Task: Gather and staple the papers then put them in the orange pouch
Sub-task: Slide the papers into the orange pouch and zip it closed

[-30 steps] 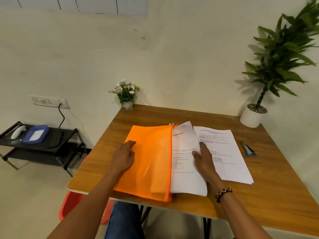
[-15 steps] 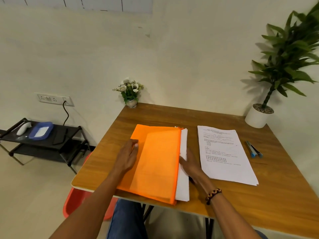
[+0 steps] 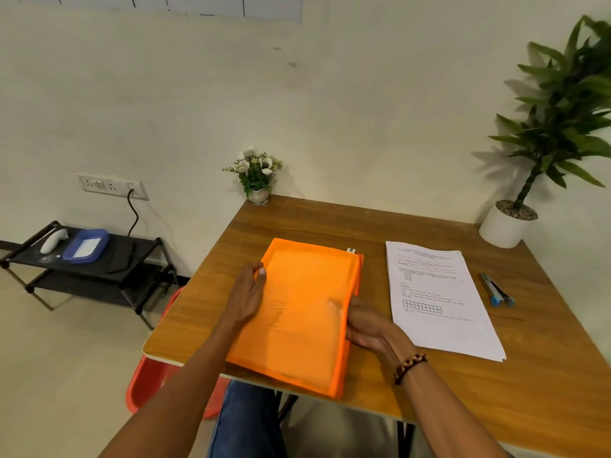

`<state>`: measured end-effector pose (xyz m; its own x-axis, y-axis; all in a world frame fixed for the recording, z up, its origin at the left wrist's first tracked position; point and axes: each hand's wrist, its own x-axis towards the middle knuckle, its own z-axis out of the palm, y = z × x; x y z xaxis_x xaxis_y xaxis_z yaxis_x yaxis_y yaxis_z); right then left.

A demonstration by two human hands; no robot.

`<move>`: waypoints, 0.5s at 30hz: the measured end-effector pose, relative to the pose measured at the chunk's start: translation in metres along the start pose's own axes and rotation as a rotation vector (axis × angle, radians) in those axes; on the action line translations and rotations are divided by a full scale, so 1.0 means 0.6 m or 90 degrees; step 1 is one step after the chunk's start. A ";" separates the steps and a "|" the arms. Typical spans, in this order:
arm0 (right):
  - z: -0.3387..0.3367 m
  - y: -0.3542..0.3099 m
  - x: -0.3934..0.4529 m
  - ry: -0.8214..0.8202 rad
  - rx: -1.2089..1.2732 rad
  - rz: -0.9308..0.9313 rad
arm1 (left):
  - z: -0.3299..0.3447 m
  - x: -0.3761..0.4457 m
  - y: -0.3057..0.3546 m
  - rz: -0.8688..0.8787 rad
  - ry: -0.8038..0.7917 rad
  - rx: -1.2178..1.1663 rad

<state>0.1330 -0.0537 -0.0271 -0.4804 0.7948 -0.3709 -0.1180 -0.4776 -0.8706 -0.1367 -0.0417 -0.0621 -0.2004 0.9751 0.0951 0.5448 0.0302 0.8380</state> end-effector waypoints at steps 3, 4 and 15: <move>-0.005 -0.015 0.002 -0.010 -0.252 0.031 | 0.004 0.003 -0.003 -0.003 -0.015 0.024; -0.006 -0.017 0.005 0.018 -0.296 0.010 | 0.006 0.004 -0.004 0.001 -0.023 0.040; 0.009 0.001 0.034 0.124 -0.159 -0.123 | 0.014 0.009 0.000 -0.021 -0.059 0.123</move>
<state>0.1183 -0.0395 -0.0334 -0.2933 0.9289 -0.2261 0.0372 -0.2252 -0.9736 -0.1312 -0.0349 -0.0662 -0.1501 0.9886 0.0114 0.6872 0.0961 0.7201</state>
